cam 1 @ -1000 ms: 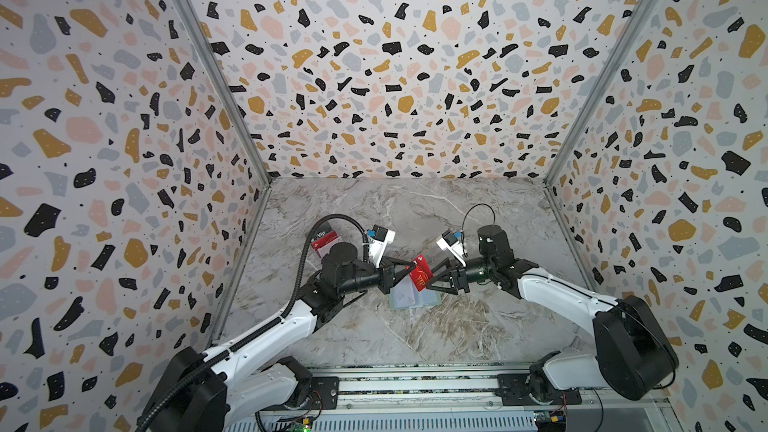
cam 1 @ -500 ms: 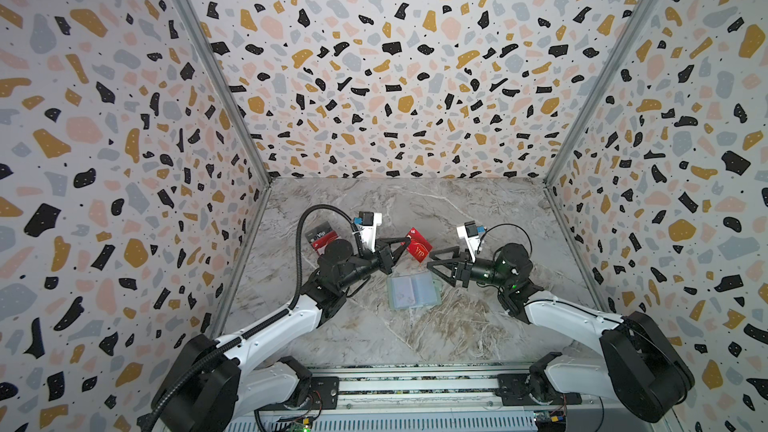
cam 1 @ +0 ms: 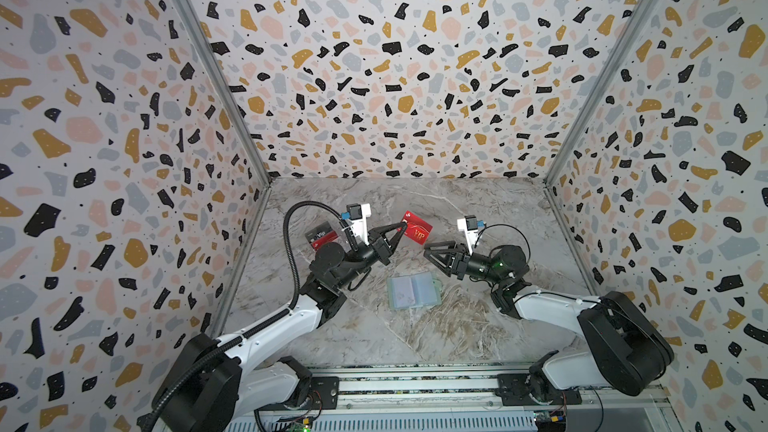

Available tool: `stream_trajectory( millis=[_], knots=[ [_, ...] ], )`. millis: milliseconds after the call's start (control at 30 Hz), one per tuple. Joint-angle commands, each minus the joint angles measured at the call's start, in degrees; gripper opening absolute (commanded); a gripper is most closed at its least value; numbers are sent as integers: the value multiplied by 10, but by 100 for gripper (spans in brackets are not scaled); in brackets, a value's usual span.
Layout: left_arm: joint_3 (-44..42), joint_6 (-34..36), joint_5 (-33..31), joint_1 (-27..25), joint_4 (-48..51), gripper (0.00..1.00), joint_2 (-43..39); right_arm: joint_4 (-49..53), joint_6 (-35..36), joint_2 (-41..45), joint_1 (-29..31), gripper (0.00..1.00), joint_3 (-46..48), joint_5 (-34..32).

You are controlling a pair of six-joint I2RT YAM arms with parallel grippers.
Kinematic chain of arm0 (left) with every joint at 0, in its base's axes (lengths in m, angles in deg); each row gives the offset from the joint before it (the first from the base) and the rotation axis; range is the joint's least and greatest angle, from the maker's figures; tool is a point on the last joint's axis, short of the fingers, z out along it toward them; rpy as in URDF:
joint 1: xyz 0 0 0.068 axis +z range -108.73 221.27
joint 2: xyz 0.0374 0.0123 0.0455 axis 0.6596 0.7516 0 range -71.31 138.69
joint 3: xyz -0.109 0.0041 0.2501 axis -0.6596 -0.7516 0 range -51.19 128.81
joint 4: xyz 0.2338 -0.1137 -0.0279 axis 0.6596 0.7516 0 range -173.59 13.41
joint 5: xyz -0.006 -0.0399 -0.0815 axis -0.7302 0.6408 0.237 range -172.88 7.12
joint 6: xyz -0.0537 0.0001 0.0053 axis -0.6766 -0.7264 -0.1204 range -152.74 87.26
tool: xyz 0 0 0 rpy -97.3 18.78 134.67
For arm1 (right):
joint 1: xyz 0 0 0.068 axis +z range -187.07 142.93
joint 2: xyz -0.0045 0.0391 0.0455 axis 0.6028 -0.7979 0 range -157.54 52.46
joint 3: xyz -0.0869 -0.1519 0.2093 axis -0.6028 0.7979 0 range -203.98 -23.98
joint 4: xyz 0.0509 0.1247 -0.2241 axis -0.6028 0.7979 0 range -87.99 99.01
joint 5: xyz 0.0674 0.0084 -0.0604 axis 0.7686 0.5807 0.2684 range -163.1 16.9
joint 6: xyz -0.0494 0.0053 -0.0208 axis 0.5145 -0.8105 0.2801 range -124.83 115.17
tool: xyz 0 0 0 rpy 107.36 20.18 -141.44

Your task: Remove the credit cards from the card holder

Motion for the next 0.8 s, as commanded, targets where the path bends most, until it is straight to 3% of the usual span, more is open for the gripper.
stream_trajectory(
  millis=[0,300,533,767],
  knots=[
    [-12,-17,3,3,-76,0,1,-88,-36,-9,3,49,-26,-2],
    [-16,-23,8,3,-87,0,0,-151,-67,-48,13,28,-52,-3],
    [-30,-30,7,3,-97,0,-2,-164,-71,-57,17,23,-55,-8],
    [-32,-28,7,3,-95,0,-4,-169,-75,-64,19,11,-61,-5]
  ],
)
